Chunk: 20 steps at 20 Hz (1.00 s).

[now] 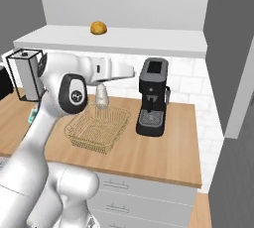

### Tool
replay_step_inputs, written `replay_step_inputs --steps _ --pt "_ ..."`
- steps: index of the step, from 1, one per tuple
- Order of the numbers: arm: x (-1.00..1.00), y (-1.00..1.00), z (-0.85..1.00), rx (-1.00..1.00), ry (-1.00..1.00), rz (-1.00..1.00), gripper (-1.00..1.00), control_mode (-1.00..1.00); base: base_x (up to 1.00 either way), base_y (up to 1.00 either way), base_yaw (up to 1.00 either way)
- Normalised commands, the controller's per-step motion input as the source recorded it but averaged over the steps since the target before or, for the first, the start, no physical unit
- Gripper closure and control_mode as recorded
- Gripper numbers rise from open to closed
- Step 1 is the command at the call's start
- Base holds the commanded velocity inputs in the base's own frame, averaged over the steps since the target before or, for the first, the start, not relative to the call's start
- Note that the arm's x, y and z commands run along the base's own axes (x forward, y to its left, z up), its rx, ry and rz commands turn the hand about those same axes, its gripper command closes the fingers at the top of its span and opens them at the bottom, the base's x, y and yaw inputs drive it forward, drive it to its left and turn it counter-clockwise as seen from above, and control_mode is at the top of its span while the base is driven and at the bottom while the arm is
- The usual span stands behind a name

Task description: Open the cabinet, pick up the bread from the cabinet and place it in the basket. Then move the basket to the dining counter.

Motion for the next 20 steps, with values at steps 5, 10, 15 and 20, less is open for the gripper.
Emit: replay_step_inputs --steps 5,10,15,20 --pt "0.18 0.99 0.09 0.13 0.31 0.49 -1.00 -1.00 0.00 0.00 0.00" --pt "0.12 0.86 0.09 0.06 0.27 0.43 -1.00 -1.00 0.00 0.00 0.00" --pt "0.08 0.82 0.05 0.00 0.15 0.27 -1.00 -1.00 0.00 0.00 0.00" --pt "0.06 0.26 0.26 0.00 0.01 -0.01 -1.00 -1.00 0.00 0.00 0.00"
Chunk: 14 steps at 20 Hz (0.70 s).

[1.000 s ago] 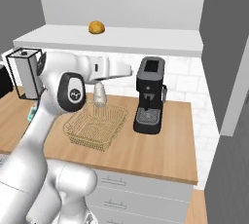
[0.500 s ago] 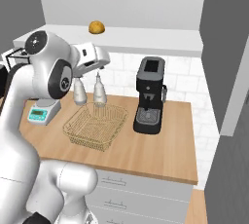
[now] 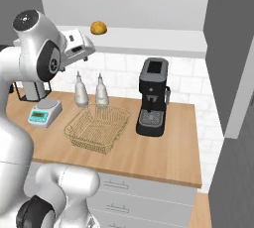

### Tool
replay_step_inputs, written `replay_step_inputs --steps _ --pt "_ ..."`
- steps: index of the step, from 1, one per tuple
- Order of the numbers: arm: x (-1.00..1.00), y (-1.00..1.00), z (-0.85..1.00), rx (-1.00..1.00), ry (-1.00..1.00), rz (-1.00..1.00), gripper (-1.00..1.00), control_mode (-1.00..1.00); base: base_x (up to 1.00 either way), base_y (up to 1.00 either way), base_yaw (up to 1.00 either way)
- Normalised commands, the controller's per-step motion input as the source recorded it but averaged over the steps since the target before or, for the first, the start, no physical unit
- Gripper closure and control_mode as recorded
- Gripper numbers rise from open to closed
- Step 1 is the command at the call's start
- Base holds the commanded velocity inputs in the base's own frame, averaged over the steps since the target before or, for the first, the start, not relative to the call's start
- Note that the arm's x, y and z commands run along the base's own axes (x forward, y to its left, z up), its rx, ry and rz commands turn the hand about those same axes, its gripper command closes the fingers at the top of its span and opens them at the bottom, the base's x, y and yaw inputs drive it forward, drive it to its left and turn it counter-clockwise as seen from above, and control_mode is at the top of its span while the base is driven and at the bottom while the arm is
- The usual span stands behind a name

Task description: Open the cabinet, pick up the bread from the cabinet and place it in the basket. Then move the basket to the dining counter.

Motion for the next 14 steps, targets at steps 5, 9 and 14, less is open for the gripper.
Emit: replay_step_inputs --steps 5,9,14 --pt "0.00 0.19 0.21 0.00 -0.12 -0.22 -1.00 -1.00 0.00 0.00 0.00" --pt "0.04 0.11 0.22 0.09 -0.14 -0.21 -1.00 -1.00 0.00 0.00 0.00" --pt "0.07 0.00 0.29 0.23 -0.13 -0.05 -1.00 -1.00 0.00 0.00 0.00"
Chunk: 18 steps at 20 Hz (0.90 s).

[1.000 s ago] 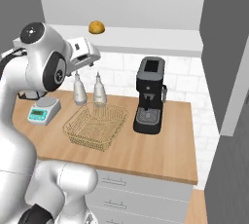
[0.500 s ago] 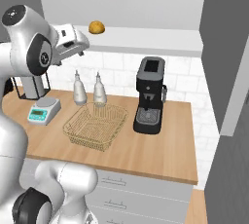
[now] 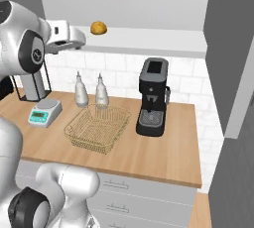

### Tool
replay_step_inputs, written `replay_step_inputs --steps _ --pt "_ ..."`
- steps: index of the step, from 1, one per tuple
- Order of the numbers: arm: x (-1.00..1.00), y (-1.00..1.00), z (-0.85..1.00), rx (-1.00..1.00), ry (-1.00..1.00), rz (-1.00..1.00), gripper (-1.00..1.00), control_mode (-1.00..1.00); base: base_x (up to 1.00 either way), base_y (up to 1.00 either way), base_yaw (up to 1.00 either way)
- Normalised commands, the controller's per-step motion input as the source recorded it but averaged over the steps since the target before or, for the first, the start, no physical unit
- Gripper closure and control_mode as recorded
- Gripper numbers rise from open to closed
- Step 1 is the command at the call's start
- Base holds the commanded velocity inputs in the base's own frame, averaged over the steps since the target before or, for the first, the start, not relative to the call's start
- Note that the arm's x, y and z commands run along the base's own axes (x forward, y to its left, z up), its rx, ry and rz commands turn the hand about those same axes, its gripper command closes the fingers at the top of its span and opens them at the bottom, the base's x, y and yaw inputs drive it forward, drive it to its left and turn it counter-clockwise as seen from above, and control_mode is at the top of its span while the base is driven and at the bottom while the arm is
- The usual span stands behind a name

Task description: Open the cabinet, pick up the bread from the cabinet and place it in the basket. Then move the basket to the dining counter.

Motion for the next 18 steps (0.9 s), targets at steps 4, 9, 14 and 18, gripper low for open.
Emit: replay_step_inputs --steps 4,9,14,18 --pt "0.37 0.00 0.26 0.20 -0.06 0.00 -1.00 -1.00 0.00 0.00 0.00" --pt "0.46 0.07 0.00 0.20 -0.10 0.00 -1.00 -1.00 0.00 0.00 0.00" --pt "0.66 0.15 -0.05 0.20 -0.14 0.04 -1.00 -1.00 0.00 0.00 0.00" --pt "0.57 0.35 0.00 0.07 0.00 0.10 -1.00 -1.00 0.00 0.00 0.00"
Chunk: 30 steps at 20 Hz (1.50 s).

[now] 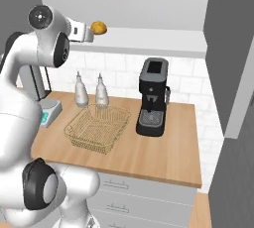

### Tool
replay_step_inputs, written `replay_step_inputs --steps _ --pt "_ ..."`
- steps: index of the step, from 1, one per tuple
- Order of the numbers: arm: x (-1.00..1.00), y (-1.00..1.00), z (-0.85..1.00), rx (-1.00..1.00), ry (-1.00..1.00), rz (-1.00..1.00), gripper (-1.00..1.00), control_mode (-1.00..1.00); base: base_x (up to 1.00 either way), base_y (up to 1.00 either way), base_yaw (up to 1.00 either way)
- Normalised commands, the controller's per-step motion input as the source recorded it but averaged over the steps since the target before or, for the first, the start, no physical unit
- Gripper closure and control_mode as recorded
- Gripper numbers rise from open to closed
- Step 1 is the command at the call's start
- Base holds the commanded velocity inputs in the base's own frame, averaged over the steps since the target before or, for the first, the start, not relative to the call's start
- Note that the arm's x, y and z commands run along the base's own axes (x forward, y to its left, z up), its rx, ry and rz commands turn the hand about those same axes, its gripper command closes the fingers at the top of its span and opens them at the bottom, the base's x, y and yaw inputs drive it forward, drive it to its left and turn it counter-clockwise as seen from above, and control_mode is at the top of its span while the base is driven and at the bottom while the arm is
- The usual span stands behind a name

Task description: Open the cabinet, pick up the bread from the cabinet and place it in the basket. Then move the basket to the dining counter.

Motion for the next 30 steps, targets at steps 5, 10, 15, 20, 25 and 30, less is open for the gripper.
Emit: replay_step_inputs --steps 5,10,15,20,25,30 --pt "0.56 0.43 0.00 0.00 0.01 0.03 -1.00 -1.00 0.00 0.00 0.00" --pt "0.41 0.02 0.00 0.00 -0.02 0.01 -1.00 -1.00 0.00 0.00 0.00" --pt "0.14 -0.36 0.00 0.00 0.04 0.00 -1.00 -1.00 0.00 0.00 0.00" --pt "0.21 -0.49 0.00 0.00 0.05 0.00 -1.00 -1.00 0.00 0.00 0.00" --pt "0.41 -0.14 0.00 0.00 0.03 0.00 -1.00 -1.00 0.00 0.00 0.00" --pt "0.35 0.01 -0.08 0.00 0.02 0.00 -1.00 -1.00 0.00 0.00 0.00"
